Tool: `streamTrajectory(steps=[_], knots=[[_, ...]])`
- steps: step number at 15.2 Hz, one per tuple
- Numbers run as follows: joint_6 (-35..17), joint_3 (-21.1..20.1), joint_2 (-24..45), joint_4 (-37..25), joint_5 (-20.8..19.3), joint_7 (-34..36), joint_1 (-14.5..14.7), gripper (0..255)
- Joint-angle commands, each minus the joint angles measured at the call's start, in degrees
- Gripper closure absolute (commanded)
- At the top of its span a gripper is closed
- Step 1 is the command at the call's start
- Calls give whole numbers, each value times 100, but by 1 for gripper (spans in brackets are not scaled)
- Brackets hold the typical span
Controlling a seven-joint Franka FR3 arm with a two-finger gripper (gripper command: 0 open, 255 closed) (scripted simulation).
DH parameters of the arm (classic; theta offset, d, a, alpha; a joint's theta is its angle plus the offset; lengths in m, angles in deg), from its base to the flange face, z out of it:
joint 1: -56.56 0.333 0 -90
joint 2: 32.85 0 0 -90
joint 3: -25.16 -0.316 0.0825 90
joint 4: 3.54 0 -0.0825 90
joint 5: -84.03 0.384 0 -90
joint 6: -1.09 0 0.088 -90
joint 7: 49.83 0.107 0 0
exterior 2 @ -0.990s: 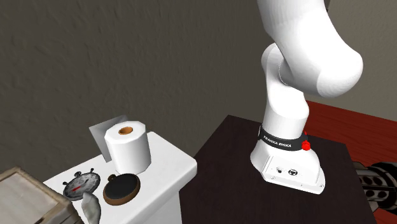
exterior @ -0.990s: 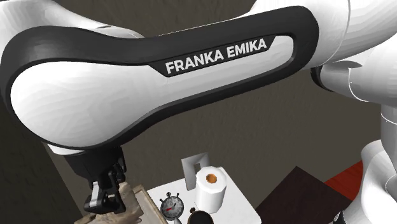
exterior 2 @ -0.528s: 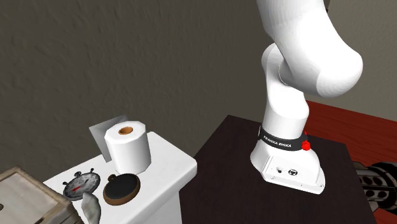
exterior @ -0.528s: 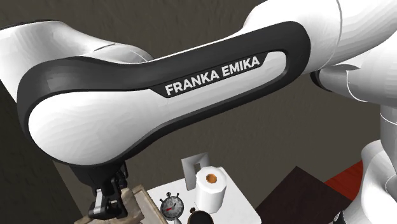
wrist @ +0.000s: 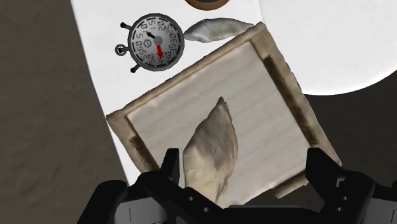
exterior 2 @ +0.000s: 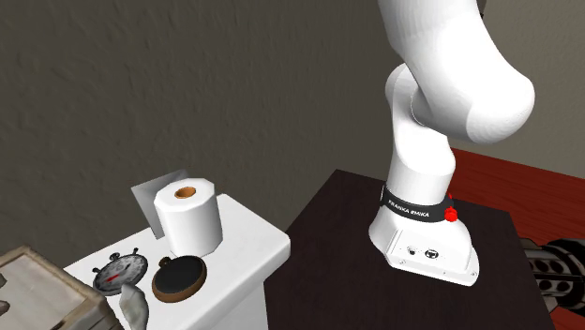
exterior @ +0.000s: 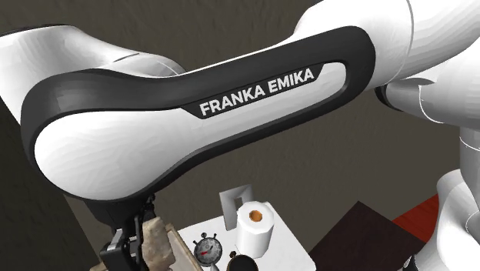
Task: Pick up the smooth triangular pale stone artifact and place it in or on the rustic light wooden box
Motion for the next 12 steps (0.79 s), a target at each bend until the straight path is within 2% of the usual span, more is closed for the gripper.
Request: streamTrajectory(steps=[1,5,12], knots=[[0,0,0,0,0,0,0,0],[802,-4,137,-944,-20,-24,111,0],[802,-4,137,-944,-20,-24,112,0]])
